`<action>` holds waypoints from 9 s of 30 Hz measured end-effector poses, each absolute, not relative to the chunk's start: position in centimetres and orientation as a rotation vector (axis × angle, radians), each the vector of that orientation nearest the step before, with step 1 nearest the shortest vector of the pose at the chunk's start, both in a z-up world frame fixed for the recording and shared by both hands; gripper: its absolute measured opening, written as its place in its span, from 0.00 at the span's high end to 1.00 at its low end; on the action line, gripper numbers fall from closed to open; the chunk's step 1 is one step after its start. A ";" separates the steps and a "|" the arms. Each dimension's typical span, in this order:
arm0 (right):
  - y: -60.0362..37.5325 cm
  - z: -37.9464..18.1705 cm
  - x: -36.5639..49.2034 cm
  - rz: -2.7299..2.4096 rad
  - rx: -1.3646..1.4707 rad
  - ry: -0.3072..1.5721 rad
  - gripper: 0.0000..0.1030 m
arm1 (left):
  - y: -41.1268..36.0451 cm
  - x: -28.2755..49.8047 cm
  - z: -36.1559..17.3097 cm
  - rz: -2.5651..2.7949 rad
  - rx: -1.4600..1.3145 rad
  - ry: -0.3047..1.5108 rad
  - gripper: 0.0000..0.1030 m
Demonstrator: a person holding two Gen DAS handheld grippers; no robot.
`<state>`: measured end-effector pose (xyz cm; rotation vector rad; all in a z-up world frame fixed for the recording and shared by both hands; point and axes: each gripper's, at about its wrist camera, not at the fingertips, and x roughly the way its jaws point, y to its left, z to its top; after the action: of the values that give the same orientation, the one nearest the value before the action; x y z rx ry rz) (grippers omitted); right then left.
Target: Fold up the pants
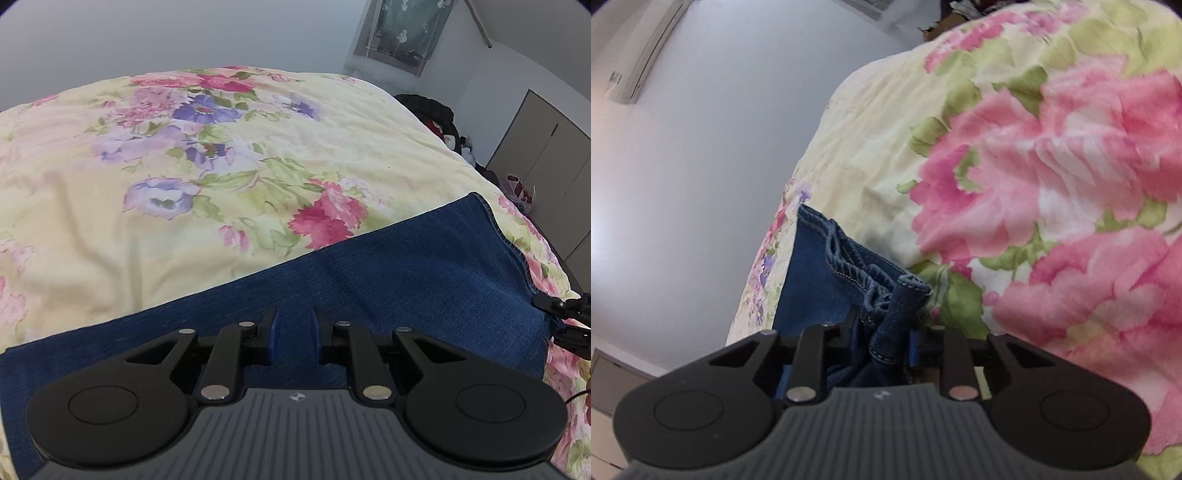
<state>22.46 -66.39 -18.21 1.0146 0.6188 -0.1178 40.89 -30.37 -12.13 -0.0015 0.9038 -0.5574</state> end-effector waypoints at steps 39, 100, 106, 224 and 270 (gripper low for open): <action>-56.3 -4.8 22.8 -0.069 0.640 0.544 0.86 | -23.7 29.3 -7.1 -0.505 -0.010 0.952 0.84; -33.0 -11.4 33.3 0.249 0.151 0.932 0.77 | -3.3 38.2 -13.3 -0.382 -0.649 1.009 0.72; -33.3 -13.7 34.4 0.298 0.184 0.940 0.76 | -3.8 40.0 -15.5 -0.395 -0.661 1.026 0.72; -35.8 -18.7 23.4 0.117 0.152 0.839 0.91 | -8.1 26.1 -15.6 -0.281 -0.171 0.898 0.96; -43.9 -22.7 34.1 0.349 0.852 0.931 0.49 | -2.0 36.9 -20.2 -0.463 -0.811 0.916 0.47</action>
<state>34.05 -43.93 -22.73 0.8519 0.9306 0.3493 36.87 -1.98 -20.18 -0.8111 0.9159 -0.4635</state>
